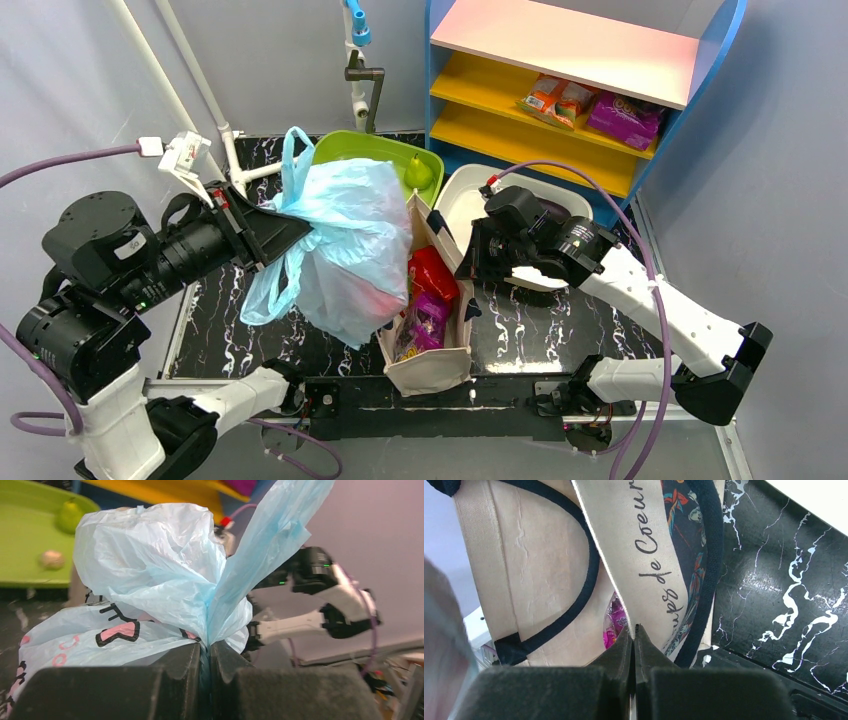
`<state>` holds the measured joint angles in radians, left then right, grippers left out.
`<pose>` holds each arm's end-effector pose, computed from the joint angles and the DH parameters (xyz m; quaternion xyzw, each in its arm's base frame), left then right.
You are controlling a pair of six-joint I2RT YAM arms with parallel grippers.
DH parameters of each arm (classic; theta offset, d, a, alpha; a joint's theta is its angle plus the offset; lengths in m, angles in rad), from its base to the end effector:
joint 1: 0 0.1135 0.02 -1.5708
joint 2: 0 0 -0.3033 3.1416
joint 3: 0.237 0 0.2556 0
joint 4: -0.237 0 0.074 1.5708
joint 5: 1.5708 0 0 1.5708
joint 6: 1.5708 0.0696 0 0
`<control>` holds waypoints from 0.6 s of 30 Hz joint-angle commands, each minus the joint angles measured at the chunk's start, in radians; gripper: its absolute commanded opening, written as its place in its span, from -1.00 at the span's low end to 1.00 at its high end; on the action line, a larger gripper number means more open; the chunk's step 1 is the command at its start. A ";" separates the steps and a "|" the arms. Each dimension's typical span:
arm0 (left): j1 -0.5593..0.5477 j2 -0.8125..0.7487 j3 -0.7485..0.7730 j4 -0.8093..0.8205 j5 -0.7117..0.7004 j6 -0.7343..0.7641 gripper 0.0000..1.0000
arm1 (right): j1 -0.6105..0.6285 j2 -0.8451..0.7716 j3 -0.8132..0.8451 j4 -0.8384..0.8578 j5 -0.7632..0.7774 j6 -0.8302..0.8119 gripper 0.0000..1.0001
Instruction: Place the food into the grocery bag and tie it
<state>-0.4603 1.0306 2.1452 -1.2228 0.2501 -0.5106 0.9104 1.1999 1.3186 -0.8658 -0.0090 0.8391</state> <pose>0.0463 -0.0422 0.6078 0.0647 0.7404 -0.3913 0.5427 0.1559 0.2018 0.3876 -0.0345 0.9157 0.3098 0.2535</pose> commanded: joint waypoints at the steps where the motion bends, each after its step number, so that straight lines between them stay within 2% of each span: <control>1: 0.003 -0.008 -0.044 0.263 0.240 -0.133 -1.00 | 0.006 -0.003 0.057 0.025 0.028 0.048 -0.97; 4: 0.003 -0.020 -0.102 0.371 0.295 -0.199 -1.00 | 0.005 -0.001 0.059 0.027 0.036 0.057 -0.97; 9: 0.002 -0.073 -0.308 0.664 0.348 -0.393 -1.00 | 0.005 -0.006 0.048 0.033 0.044 0.075 -0.97; 15: 0.003 -0.161 -0.598 1.100 0.269 -0.670 -1.00 | 0.006 -0.022 0.035 0.042 0.062 0.097 -0.97; 18: 0.003 -0.181 -0.677 1.184 0.228 -0.739 -1.00 | 0.005 -0.026 0.034 0.049 0.070 0.103 -0.97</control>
<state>-0.4603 0.8890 1.5318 -0.3473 0.5274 -1.0691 0.9104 1.2015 1.3190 -0.8654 0.0345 0.9070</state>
